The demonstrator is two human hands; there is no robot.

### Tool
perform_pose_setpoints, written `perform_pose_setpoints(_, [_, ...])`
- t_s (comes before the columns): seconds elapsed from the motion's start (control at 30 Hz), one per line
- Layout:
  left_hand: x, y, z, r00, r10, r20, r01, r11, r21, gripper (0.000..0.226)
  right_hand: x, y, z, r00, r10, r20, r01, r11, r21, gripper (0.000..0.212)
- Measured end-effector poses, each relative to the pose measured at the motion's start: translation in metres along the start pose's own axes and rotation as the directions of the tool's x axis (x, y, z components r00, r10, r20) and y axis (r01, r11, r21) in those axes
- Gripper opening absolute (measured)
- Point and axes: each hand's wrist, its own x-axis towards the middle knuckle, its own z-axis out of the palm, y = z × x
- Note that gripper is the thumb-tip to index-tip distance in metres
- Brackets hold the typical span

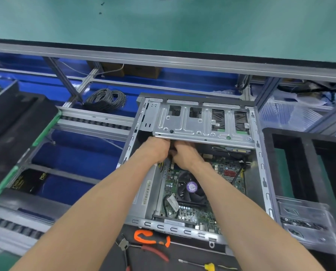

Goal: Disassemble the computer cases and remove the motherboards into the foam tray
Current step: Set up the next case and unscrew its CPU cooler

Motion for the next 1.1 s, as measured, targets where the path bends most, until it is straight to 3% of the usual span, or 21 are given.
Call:
perform_pose_setpoints(0.13, [-0.005, 0.002, -0.002, 1.000, -0.002, -0.002, 0.002, 1.000, 0.025, 0.033, -0.007, -0.002, -0.002, 1.000, 0.029, -0.005, -0.029, 0.999, -0.035, 0.025])
perform_pose_setpoints(0.23, [-0.009, 0.003, -0.006, 0.999, -0.032, 0.015, 0.032, 0.999, 0.043, 0.030, -0.012, 0.007, -0.006, 0.987, 0.153, -0.058, -0.159, 0.979, -0.124, 0.025])
perform_pose_setpoints(0.3, [-0.013, 0.003, -0.008, 0.998, -0.068, 0.010, 0.068, 0.997, 0.024, 0.029, -0.013, 0.019, -0.011, 0.961, 0.276, -0.022, -0.276, 0.950, -0.147, 0.025])
perform_pose_setpoints(0.43, [-0.017, 0.004, -0.011, 0.993, -0.118, 0.008, 0.118, 0.992, 0.045, 0.029, -0.023, 0.039, -0.021, 0.928, 0.374, 0.015, -0.360, 0.904, -0.231, 0.043])
perform_pose_setpoints(0.6, [-0.016, 0.003, -0.010, 0.992, -0.064, 0.107, 0.088, 0.970, -0.228, 0.031, -0.054, 0.036, -0.028, 0.970, 0.244, 0.009, -0.235, 0.943, -0.237, 0.024])
perform_pose_setpoints(0.67, [-0.016, 0.004, -0.012, 0.991, -0.064, 0.118, 0.087, 0.975, -0.204, 0.030, -0.064, 0.036, -0.029, 0.980, 0.197, -0.022, -0.197, 0.954, -0.224, 0.023])
perform_pose_setpoints(0.8, [-0.018, 0.007, -0.020, 0.981, -0.048, 0.187, 0.085, 0.976, -0.198, 0.037, -0.079, 0.039, -0.036, 0.979, 0.205, -0.015, -0.204, 0.966, -0.156, 0.045])
perform_pose_setpoints(0.93, [-0.024, 0.009, -0.024, 0.982, 0.053, 0.182, -0.013, 0.976, -0.217, 0.038, -0.095, 0.042, -0.044, 0.975, 0.221, 0.030, -0.217, 0.972, -0.090, 0.057])
perform_pose_setpoints(1.1, [-0.034, 0.030, -0.031, 0.970, 0.214, 0.119, -0.190, 0.964, -0.184, 0.023, -0.108, 0.042, -0.046, 0.983, 0.176, -0.054, -0.181, 0.976, -0.123, 0.041])
